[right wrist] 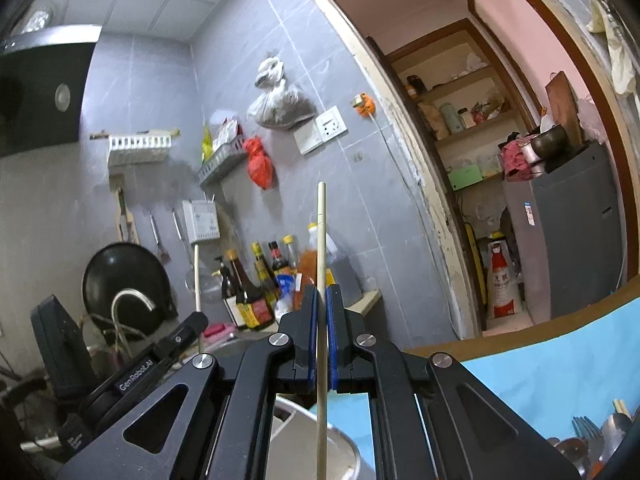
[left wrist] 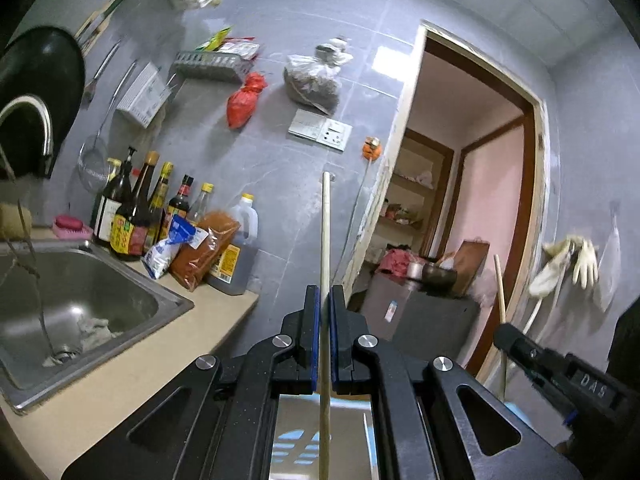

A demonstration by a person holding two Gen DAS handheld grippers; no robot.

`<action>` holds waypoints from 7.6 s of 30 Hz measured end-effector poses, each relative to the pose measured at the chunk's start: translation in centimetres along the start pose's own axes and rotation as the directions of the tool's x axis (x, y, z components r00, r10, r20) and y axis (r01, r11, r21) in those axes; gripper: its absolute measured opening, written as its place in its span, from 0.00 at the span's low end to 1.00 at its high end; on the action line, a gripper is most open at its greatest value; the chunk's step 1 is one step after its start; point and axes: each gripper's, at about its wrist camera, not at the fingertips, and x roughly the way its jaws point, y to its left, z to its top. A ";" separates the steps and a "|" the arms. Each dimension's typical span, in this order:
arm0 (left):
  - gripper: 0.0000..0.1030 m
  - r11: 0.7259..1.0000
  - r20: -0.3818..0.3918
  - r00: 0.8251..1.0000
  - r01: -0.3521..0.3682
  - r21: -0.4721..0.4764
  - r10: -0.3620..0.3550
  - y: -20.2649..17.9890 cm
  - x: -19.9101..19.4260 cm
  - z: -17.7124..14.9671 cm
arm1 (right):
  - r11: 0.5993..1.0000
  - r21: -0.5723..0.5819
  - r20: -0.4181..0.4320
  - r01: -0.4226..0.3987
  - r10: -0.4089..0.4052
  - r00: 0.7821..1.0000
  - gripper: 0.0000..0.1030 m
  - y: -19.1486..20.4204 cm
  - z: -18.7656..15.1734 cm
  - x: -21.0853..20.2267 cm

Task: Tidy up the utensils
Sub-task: 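Lift the chopsticks with both tools and carry them over the white basket, then open both tools to drop the chopsticks into the white basket, then grasp a silver spoon with the left tool while the right tool grasps the gold spoon, then lift both spoons and carry them over the white basket, then open both tools to drop the spoons into the white basket, then grasp the silver knife with the left tool while the right tool grasps a wooden chopstick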

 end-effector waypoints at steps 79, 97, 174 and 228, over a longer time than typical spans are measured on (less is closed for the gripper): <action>0.51 0.996 -0.724 0.689 0.079 0.030 -0.032 -20.7 9.7 -16.3 | 0.924 -0.075 -0.620 0.374 -0.337 0.708 0.43 -22.2 -2.5 -10.4; 0.07 0.988 -0.778 0.610 0.113 -0.106 -0.154 -18.5 11.3 -16.2 | 0.923 -0.174 -0.673 0.343 -0.366 0.643 0.40 -21.6 -3.3 -8.2; 0.00 0.932 -0.062 0.959 -0.252 0.261 0.276 -2.4 -1.7 4.1 | 0.977 -0.181 0.150 0.116 -0.089 0.985 0.25 3.9 3.9 -2.6; 0.97 0.993 -0.168 0.986 0.038 0.110 -0.019 -16.1 -5.2 5.0 | 0.939 -0.208 0.090 0.273 -0.260 0.961 1.00 -2.1 10.4 -14.3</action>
